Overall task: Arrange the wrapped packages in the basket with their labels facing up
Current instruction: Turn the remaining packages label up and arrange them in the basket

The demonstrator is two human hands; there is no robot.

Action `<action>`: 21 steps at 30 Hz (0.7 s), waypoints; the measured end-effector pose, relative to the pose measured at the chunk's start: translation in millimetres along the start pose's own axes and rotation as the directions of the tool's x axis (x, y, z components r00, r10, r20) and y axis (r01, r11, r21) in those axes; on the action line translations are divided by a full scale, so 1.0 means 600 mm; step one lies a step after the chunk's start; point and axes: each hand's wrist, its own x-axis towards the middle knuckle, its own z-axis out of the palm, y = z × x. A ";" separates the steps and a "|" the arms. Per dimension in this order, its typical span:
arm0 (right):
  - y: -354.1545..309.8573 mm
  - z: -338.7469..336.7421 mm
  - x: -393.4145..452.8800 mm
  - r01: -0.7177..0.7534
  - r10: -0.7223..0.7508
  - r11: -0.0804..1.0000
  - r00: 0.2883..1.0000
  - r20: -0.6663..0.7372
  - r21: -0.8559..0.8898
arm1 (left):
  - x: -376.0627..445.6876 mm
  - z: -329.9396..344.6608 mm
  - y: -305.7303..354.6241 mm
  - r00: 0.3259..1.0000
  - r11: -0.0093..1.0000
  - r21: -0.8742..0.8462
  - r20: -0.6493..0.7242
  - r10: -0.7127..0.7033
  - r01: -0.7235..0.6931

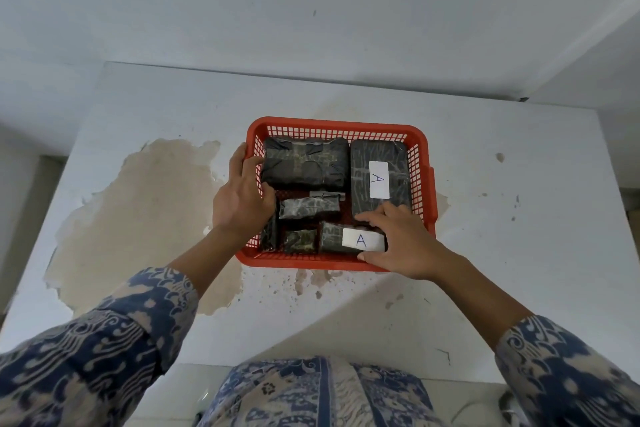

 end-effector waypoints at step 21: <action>-0.085 -0.004 0.035 0.052 -0.059 0.982 0.998 -0.035 -0.180 | 0.001 0.001 0.000 1.000 1.000 0.020 0.012 -0.011 0.011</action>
